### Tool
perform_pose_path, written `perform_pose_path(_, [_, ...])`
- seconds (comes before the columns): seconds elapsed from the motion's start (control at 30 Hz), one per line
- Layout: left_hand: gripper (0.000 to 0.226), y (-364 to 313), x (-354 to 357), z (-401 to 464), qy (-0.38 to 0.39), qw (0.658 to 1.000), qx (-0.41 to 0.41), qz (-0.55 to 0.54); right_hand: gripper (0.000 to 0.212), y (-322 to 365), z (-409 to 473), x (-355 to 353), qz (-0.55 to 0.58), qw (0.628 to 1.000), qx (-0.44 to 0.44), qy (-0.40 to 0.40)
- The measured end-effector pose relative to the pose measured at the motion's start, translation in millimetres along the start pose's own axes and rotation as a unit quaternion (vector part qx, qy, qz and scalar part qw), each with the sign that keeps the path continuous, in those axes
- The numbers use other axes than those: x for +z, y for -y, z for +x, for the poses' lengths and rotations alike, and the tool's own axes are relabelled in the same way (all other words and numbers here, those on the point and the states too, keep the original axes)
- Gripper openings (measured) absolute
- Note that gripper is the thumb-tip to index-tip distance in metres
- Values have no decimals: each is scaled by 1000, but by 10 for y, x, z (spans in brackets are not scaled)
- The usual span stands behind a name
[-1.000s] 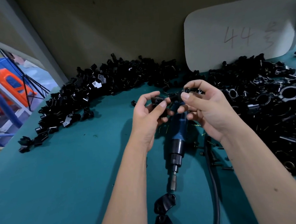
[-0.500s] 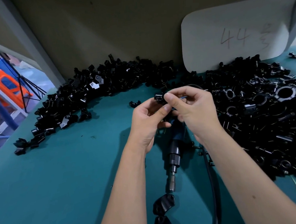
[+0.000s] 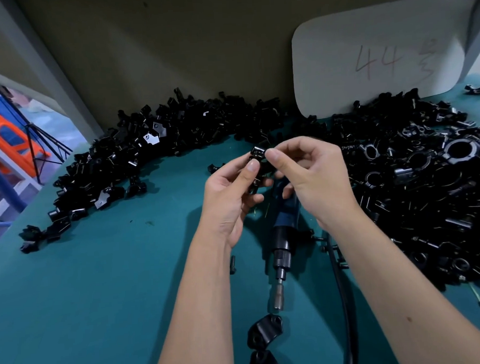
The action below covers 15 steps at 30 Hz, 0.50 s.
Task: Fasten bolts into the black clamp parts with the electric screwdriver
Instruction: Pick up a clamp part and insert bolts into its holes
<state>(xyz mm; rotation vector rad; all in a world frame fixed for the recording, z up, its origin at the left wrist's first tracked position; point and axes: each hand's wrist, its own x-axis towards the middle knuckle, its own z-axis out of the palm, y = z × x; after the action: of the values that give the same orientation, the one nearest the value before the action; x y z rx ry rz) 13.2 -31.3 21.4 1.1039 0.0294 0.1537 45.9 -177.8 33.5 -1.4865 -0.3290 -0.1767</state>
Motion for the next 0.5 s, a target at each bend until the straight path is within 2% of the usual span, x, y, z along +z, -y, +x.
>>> perform_pose_path(0.13, [23,14,16,-1,11,1000,-2,-12,14,-19,-3,-34,-12,1000,-13,5])
perform_pose_path(0.3, [31,-39,-35,16,-10,998,-7,-54,15,-11,-9,-31,6,997,-12,73])
perform_pose_path(0.5, [23,-91,-103,-4,-13,999,-2,-43,16,2,-42,60,-30,997,-41,62])
